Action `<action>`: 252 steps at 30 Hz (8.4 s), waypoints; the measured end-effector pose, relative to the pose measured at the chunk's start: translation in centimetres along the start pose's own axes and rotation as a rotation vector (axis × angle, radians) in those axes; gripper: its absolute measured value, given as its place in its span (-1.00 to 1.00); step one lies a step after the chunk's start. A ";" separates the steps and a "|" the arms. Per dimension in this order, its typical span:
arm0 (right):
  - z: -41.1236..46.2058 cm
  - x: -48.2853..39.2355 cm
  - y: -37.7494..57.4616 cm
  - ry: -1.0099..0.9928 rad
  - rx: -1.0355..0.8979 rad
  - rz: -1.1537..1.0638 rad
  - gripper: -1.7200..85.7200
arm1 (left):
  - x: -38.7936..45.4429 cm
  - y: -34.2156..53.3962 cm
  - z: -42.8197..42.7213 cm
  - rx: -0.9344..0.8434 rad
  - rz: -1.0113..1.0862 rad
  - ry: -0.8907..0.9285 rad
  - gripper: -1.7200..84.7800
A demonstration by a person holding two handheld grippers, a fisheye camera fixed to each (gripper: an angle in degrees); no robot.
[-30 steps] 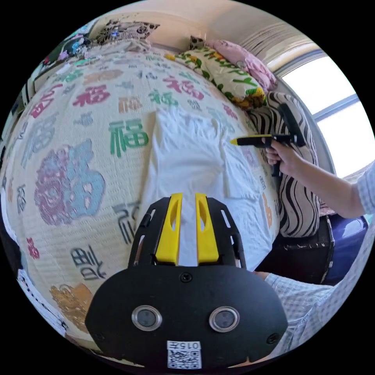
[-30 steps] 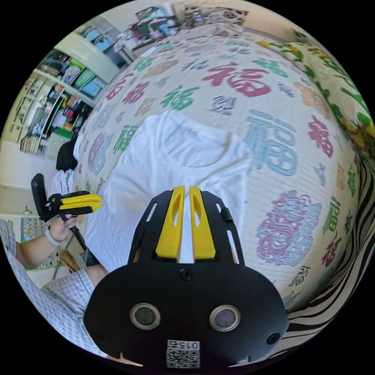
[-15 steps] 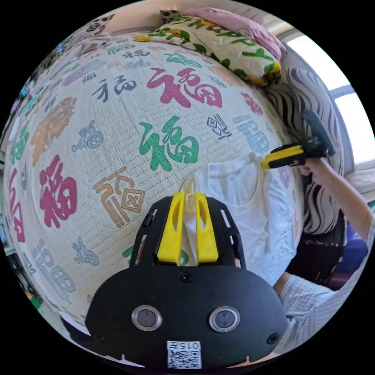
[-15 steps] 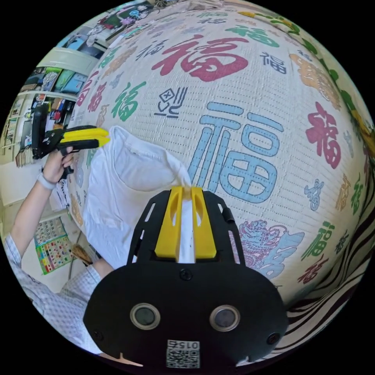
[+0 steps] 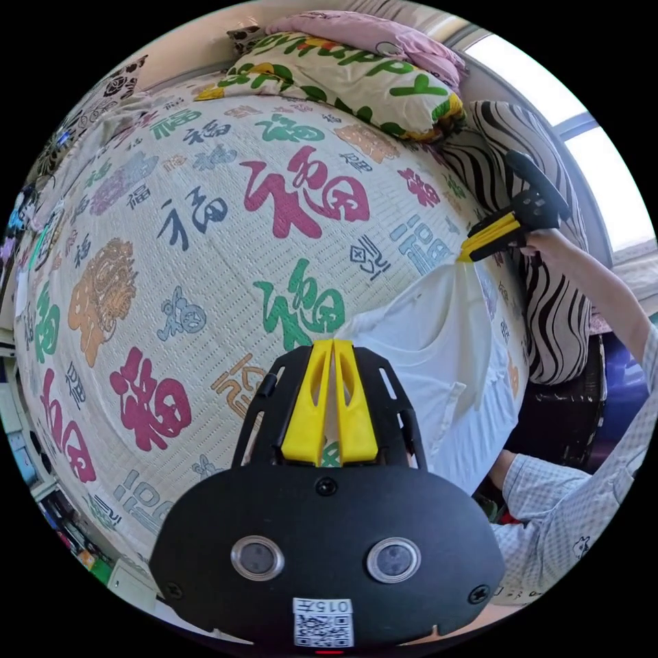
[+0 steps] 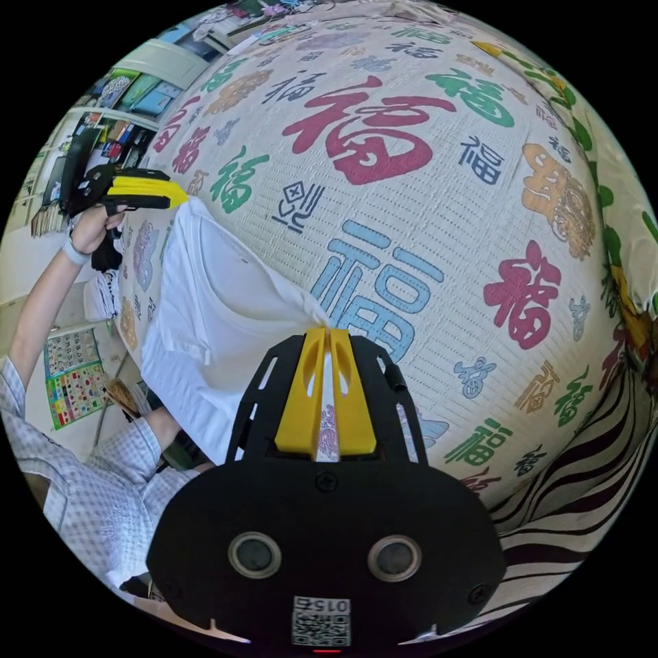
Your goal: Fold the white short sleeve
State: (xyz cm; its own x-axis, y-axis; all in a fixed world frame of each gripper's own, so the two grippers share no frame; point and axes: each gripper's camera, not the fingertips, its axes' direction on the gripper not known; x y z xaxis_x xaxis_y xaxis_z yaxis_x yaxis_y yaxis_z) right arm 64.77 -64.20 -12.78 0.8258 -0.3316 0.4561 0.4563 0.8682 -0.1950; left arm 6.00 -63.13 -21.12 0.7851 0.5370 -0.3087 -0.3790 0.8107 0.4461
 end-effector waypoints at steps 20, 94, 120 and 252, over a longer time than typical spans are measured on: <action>-1.4 -0.7 7.6 0.115 0.179 0.154 -0.98 | 0.5 1.8 -5.7 0.136 -0.048 -0.084 -0.97; 31.6 7.3 49.9 -0.401 0.353 0.601 -0.94 | 1.6 49.1 -4.6 0.173 -0.564 0.257 -0.95; 39.9 -3.4 47.3 -0.386 0.022 0.457 -0.82 | 13.0 68.7 -5.7 -0.090 -0.537 0.263 -0.80; 20.6 7.8 62.0 -0.411 0.275 0.422 -0.85 | 37.3 11.3 38.7 0.138 0.090 0.119 -0.84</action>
State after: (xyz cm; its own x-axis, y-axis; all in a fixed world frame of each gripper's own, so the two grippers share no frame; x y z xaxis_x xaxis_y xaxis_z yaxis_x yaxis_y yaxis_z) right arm 92.67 -5.35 -3.45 0.6970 0.1800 0.6942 -0.0266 0.9738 -0.2258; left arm 49.99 -42.97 4.87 0.6846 0.6360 -0.3561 -0.3679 0.7233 0.5844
